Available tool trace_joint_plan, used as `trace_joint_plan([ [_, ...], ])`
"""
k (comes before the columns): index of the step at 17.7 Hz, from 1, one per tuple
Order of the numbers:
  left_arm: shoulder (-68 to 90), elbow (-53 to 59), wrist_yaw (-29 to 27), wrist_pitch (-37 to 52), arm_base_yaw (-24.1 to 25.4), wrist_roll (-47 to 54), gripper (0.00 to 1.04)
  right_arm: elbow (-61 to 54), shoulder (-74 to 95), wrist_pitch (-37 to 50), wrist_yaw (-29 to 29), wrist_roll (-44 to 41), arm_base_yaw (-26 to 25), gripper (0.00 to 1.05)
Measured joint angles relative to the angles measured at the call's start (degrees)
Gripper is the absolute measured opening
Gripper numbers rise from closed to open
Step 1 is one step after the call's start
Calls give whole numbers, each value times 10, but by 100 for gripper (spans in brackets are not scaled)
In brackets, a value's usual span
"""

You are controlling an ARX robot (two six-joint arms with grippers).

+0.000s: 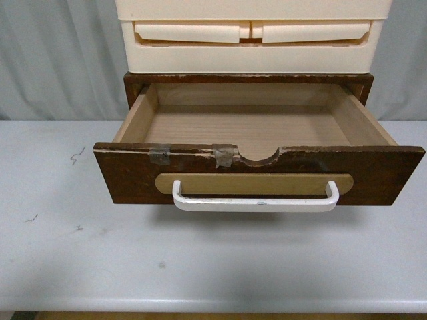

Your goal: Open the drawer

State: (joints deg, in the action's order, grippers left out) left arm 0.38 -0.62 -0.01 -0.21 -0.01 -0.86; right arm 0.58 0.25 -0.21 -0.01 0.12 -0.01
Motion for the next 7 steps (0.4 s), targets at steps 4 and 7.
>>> trace_joint_plan([
  [4, 0, 0, 0, 0, 0, 0, 67, 0, 0, 0, 0, 0, 0, 67],
  [7, 0, 0, 0, 0, 0, 0, 98, 0, 0, 0, 0, 0, 0, 98],
])
